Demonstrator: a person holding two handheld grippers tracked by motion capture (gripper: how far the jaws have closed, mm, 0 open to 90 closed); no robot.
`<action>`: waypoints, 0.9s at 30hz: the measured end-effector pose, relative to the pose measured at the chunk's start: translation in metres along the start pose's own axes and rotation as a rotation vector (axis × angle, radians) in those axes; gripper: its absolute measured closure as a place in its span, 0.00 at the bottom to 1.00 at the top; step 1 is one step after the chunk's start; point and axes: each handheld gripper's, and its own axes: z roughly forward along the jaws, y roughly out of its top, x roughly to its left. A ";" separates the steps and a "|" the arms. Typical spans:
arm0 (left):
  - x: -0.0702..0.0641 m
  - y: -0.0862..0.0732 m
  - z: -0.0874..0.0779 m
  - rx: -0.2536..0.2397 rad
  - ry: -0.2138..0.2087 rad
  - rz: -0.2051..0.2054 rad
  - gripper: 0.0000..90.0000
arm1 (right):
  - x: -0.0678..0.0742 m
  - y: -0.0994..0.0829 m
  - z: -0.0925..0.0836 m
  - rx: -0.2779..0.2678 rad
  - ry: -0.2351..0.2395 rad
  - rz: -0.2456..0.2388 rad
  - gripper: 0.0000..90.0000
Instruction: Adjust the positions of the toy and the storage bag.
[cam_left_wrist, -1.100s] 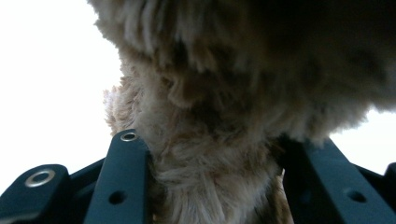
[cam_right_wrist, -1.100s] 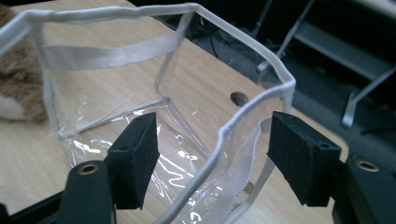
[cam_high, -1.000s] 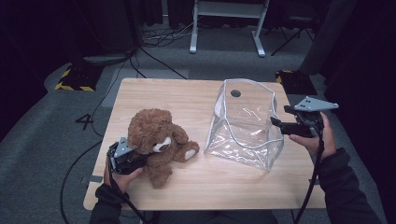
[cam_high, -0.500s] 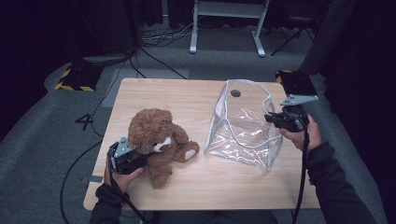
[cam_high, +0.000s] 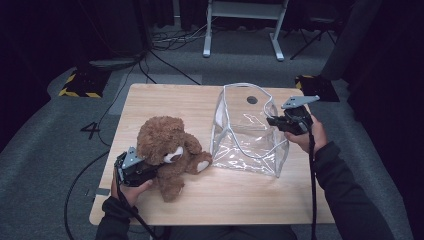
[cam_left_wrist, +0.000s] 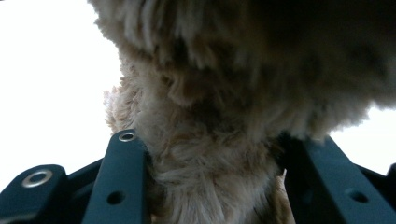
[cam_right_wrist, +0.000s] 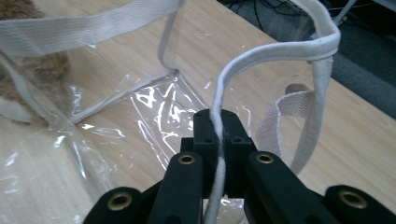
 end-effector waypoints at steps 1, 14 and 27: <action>0.000 0.000 0.000 0.004 0.005 0.009 0.61 | -0.002 0.001 0.001 -0.001 -0.003 -0.009 0.97; -0.008 0.014 0.005 0.040 0.003 0.041 0.20 | -0.005 0.002 0.001 -0.026 -0.015 -0.019 0.93; -0.003 0.041 0.036 0.051 -0.010 -0.012 0.35 | -0.002 0.002 0.001 -0.034 -0.014 -0.029 0.89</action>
